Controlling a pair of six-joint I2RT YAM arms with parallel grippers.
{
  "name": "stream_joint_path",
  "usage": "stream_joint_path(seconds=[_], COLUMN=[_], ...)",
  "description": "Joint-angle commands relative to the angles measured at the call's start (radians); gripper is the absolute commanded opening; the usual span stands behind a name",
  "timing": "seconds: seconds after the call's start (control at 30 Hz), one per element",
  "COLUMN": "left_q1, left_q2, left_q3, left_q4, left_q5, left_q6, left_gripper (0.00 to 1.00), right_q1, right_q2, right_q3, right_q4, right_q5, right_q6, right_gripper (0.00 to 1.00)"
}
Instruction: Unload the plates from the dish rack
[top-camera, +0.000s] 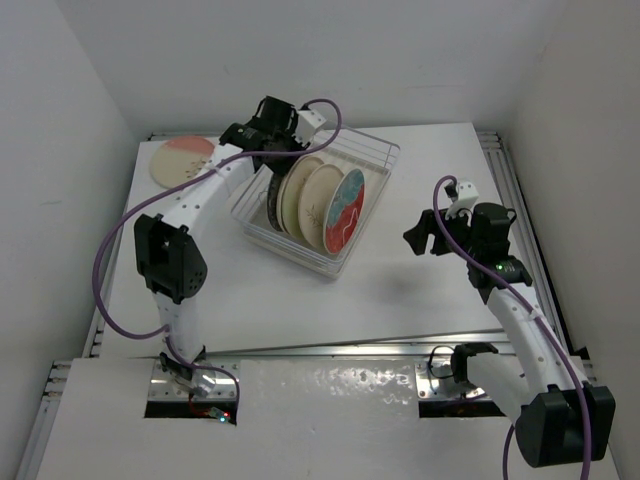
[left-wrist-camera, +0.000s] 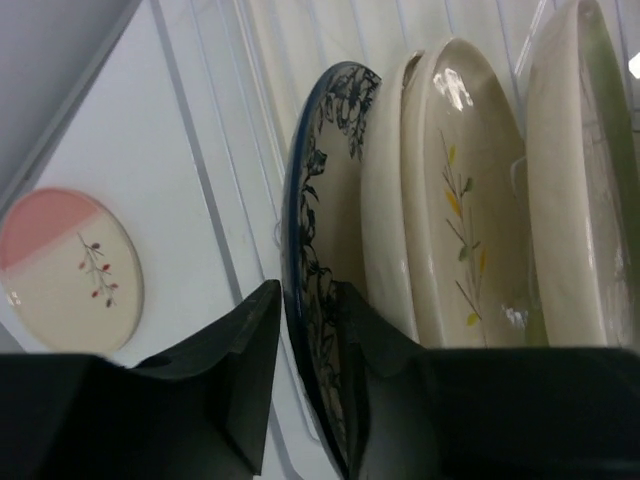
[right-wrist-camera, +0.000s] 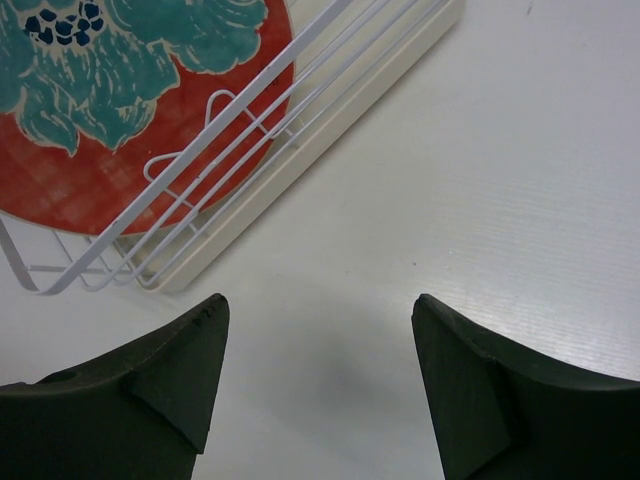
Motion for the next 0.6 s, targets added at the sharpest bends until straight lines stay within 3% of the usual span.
stream_joint_path(seconds=[0.0, 0.03, 0.13, 0.37, 0.57], left_q1=[0.006, 0.006, 0.006, 0.004, 0.004], left_q2=[0.011, 0.012, 0.010, -0.011, -0.096], left_q3=[-0.003, -0.001, 0.022, 0.180, 0.169], left_q4=[-0.043, -0.043, -0.043, 0.010, 0.164], left_q5=[0.037, 0.034, 0.029, -0.030, -0.076], left_q6=[-0.024, -0.029, -0.044, -0.078, -0.113], left_gripper=[0.24, 0.12, 0.03, 0.00, 0.00], right_q1=[0.006, 0.006, 0.006, 0.006, 0.004], right_q2=[-0.009, -0.010, -0.010, -0.009, -0.012], right_q3=[0.012, 0.010, 0.008, 0.016, 0.027], right_q4=[0.014, 0.015, 0.012, 0.026, 0.038], right_q5=[-0.015, -0.015, -0.015, -0.017, -0.023], right_q6=[-0.016, -0.012, -0.002, 0.012, 0.015], right_gripper=[0.73, 0.73, 0.72, 0.71, 0.71])
